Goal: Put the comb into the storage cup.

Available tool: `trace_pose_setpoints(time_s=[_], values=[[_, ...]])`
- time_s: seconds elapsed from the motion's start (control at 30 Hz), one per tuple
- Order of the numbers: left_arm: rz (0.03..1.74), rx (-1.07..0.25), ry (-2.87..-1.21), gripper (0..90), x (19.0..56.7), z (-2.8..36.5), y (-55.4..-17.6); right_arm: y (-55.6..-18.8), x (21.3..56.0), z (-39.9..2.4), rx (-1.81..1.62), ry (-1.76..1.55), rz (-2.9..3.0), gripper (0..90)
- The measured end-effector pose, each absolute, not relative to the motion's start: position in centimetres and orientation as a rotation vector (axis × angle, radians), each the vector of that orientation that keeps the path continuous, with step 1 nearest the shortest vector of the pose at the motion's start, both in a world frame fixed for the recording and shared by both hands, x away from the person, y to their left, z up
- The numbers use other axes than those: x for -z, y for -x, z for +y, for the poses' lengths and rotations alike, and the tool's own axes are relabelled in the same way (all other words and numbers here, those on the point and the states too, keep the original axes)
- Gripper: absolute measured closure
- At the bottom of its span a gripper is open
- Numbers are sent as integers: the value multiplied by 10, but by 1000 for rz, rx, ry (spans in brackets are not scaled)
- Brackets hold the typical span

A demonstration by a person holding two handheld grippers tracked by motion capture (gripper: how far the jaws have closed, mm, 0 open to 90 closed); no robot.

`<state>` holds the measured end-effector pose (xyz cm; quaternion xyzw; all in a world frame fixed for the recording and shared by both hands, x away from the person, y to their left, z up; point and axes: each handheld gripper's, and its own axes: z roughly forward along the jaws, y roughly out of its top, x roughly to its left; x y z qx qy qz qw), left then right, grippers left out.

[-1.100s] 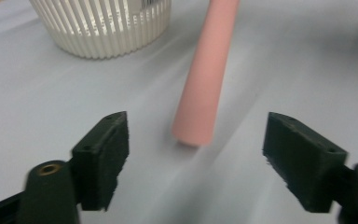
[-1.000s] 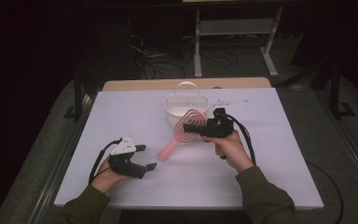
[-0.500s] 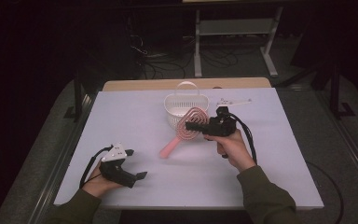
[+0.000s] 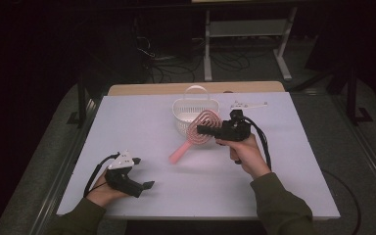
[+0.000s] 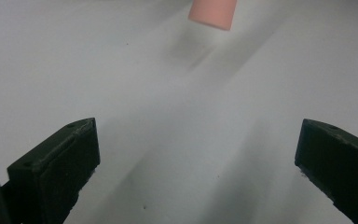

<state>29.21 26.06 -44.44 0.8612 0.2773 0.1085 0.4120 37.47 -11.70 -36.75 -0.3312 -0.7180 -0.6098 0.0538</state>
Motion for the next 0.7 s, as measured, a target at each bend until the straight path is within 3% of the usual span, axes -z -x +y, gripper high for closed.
trace_pose_setpoints(time_s=[0.7], values=[[698, -263, -2161, 0, 443, 261, -291, -382, 342, -129, 1919, 1015, -2188, 630]])
